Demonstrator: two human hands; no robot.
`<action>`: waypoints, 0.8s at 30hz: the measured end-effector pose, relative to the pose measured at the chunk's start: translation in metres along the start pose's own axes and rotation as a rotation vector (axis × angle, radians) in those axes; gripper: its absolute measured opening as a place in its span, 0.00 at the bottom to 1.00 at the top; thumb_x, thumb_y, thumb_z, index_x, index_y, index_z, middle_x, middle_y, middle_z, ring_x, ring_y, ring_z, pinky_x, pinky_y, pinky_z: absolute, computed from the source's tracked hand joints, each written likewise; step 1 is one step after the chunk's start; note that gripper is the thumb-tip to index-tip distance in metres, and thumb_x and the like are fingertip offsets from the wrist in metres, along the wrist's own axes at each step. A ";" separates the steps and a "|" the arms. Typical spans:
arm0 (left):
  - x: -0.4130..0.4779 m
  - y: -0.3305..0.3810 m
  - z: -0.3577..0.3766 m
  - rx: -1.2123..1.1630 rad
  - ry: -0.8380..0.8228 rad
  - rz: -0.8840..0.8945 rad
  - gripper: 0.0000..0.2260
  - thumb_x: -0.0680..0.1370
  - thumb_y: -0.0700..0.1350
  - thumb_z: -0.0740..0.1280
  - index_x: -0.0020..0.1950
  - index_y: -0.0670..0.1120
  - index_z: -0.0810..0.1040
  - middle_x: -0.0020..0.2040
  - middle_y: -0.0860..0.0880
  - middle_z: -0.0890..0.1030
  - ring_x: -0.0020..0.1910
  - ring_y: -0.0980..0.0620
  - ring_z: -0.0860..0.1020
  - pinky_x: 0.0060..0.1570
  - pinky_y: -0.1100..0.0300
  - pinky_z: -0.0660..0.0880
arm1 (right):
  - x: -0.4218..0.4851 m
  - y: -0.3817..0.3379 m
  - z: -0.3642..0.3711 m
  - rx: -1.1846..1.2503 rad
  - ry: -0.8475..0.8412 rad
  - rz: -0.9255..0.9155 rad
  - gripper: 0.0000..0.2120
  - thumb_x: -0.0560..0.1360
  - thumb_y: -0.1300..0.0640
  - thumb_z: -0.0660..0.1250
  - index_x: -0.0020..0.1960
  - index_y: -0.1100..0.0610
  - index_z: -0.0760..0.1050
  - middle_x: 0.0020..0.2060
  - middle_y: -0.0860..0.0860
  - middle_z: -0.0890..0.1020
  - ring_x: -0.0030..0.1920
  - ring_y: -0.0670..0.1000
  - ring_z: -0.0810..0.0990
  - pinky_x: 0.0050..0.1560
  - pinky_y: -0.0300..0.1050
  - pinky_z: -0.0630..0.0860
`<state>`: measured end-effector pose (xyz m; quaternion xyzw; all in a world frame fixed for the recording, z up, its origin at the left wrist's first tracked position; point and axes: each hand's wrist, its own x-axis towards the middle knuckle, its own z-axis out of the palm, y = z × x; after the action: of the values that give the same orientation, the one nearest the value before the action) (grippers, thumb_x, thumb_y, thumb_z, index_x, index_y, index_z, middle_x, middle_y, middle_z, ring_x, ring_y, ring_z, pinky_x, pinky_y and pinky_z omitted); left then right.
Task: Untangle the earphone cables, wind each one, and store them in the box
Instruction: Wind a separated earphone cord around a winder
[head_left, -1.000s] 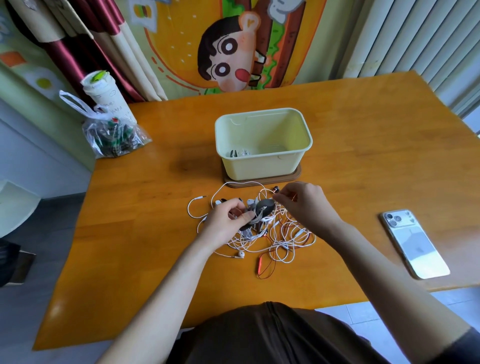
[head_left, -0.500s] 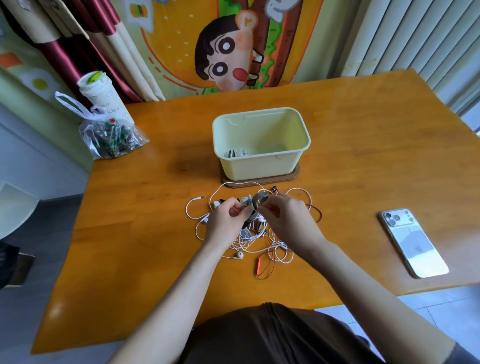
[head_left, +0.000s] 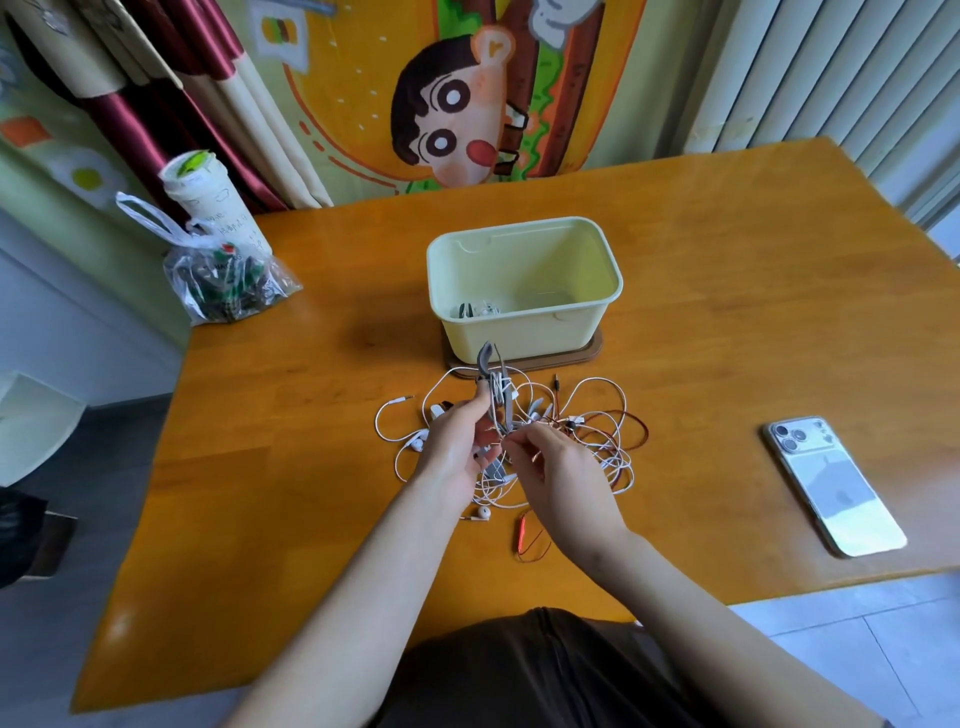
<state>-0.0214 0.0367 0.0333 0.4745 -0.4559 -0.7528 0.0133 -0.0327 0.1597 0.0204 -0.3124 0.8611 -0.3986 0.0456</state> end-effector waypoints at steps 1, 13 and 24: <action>-0.001 -0.001 0.000 -0.021 -0.005 -0.016 0.19 0.77 0.56 0.66 0.59 0.43 0.78 0.50 0.45 0.79 0.47 0.50 0.75 0.39 0.59 0.72 | -0.001 0.000 0.000 0.005 0.003 -0.004 0.06 0.78 0.57 0.63 0.48 0.58 0.77 0.41 0.48 0.80 0.36 0.46 0.76 0.36 0.41 0.76; -0.009 -0.006 -0.007 -0.027 -0.277 -0.061 0.09 0.80 0.47 0.62 0.51 0.45 0.80 0.44 0.46 0.81 0.43 0.51 0.75 0.44 0.57 0.71 | 0.003 0.035 -0.005 -0.028 -0.168 0.121 0.09 0.80 0.57 0.61 0.49 0.59 0.77 0.41 0.48 0.76 0.38 0.46 0.74 0.36 0.32 0.67; -0.002 -0.011 -0.031 0.805 -0.372 0.181 0.08 0.79 0.49 0.65 0.44 0.46 0.74 0.40 0.51 0.76 0.42 0.54 0.73 0.47 0.60 0.69 | 0.042 0.037 -0.043 -0.151 -0.231 0.057 0.10 0.79 0.58 0.61 0.47 0.62 0.79 0.41 0.50 0.74 0.37 0.47 0.72 0.34 0.32 0.64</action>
<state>0.0063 0.0230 0.0231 0.2568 -0.7467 -0.5839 -0.1886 -0.0983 0.1818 0.0303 -0.3343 0.8861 -0.2929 0.1318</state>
